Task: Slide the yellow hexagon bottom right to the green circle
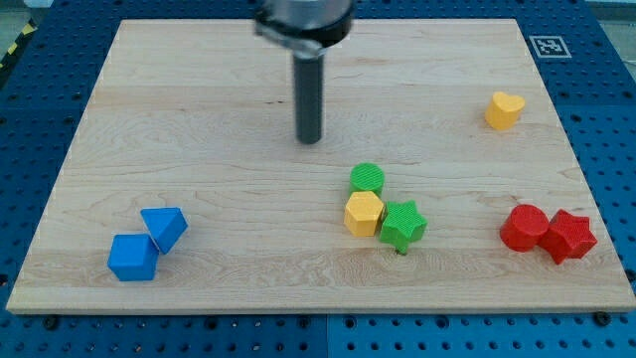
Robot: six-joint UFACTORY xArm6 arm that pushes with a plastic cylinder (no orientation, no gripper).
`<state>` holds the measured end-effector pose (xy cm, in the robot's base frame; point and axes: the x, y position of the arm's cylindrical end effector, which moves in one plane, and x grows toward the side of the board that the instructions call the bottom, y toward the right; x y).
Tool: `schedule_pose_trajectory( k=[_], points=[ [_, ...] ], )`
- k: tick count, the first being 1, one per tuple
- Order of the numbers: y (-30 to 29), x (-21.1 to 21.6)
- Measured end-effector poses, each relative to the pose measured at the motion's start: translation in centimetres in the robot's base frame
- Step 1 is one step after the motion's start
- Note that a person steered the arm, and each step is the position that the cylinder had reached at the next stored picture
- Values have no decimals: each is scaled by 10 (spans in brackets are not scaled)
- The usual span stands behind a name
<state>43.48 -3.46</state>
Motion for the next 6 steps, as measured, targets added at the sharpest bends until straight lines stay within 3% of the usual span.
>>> schedule_pose_trajectory(
  k=[1,3,6],
  points=[
    [-32,46],
    [10,99],
    [127,111]
  ],
)
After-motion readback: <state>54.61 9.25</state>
